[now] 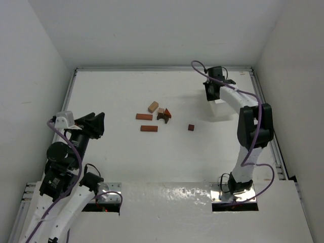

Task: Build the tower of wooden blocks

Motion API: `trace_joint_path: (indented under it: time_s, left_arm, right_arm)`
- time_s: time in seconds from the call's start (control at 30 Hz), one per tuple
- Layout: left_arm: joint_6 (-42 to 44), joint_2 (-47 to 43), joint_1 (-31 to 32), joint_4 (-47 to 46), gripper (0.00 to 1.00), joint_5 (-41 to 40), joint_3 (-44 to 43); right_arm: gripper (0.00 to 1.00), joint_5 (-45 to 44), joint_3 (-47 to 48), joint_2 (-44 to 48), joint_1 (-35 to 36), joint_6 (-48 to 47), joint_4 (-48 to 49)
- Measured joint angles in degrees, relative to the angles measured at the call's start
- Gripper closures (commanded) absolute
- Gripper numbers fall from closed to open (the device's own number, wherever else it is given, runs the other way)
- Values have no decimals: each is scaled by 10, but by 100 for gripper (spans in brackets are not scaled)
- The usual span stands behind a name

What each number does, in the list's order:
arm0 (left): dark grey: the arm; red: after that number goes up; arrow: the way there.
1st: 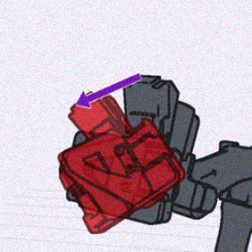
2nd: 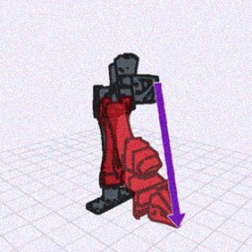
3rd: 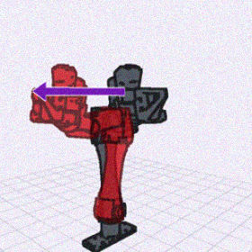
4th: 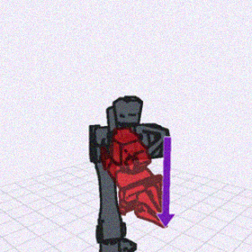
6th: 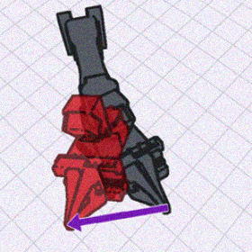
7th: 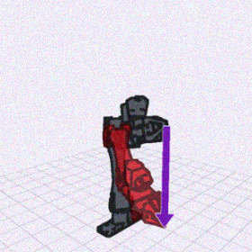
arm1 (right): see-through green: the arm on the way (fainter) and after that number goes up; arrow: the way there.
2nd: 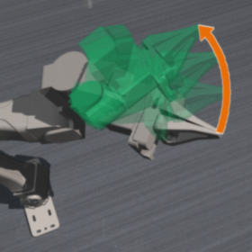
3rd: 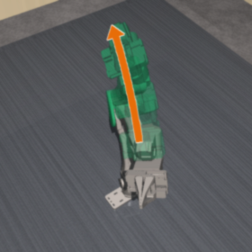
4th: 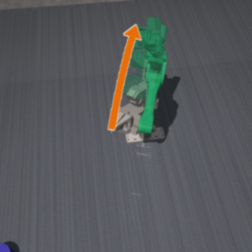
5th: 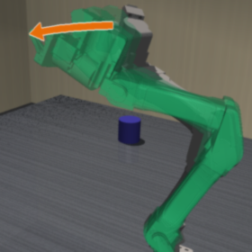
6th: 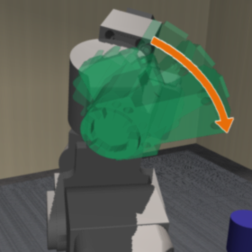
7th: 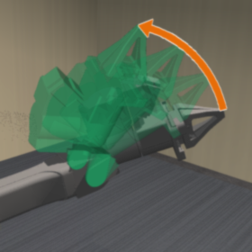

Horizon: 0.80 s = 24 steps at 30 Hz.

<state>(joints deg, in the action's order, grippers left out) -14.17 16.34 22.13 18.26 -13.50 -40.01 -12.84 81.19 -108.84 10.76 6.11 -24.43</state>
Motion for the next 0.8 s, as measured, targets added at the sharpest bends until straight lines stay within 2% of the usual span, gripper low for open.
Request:
trace_joint_path:
  time_s: [0.17, 0.37, 0.4, 0.43, 0.47, 0.6, 0.7, 0.77, 0.8]
  left_arm:
    - [3, -2, 3, 0, 56, -6, 0]
    - [5, 4, 3, 0, 55, -8, 0]
    - [5, 7, 3, 0, 55, -8, 0]
    - [6, 10, 3, 0, 55, -8, 0]
    - [6, 13, 3, 0, 55, -8, 0]
    - [7, 25, 3, 0, 54, -8, 0]
    - [7, 31, 3, 0, 53, -8, 0]
    - [8, 33, 3, 0, 53, -9, 0]
    - [9, 33, 3, 0, 53, -9, 0]
  right_arm:
    - [100, -11, 28, -54, -40, -9, 5]
    - [100, -25, 39, -92, -42, -10, 35]
    - [97, -27, 40, -93, -41, -9, 42]
    - [87, -26, 40, -94, -40, -7, 45]
    - [67, -26, 40, -94, -40, -5, 47]
    - [31, -25, 31, -88, -41, 0, 62]
    - [23, -21, 13, -63, -42, 1, 61]
    - [22, -14, 0, -30, -42, 2, 63]
    - [28, -8, -9, -7, -42, 5, 64]
